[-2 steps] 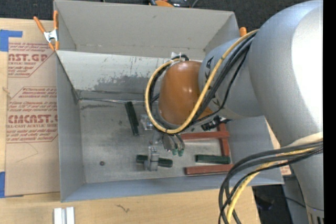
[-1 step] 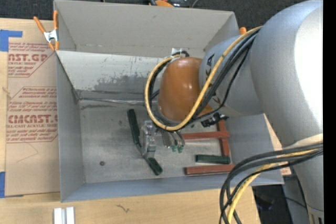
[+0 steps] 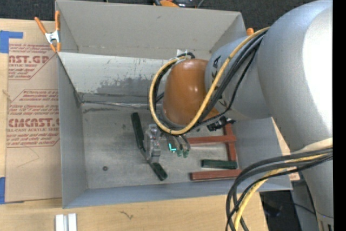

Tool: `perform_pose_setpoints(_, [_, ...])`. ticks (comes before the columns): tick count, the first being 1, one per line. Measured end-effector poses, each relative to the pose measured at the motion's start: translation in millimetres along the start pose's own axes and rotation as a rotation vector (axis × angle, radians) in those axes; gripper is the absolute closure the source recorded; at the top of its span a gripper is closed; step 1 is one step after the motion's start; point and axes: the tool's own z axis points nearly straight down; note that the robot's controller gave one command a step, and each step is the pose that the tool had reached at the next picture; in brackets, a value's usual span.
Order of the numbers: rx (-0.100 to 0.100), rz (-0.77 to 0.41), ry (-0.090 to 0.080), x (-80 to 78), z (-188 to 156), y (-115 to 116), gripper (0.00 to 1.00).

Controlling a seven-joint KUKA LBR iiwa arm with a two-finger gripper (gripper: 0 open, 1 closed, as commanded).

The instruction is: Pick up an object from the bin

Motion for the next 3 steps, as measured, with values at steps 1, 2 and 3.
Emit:
perform_pose_setpoints(1, [-0.001,-0.019,0.011,8.0,-15.2,94.6,0.0])
perform_pose_setpoints(2, [0.008,0.074,0.015,18.3,-21.9,-5.6,0.0])
perform_pose_setpoints(3, [0.004,0.16,0.012,-8.7,-0.1,-55.7,0.0])
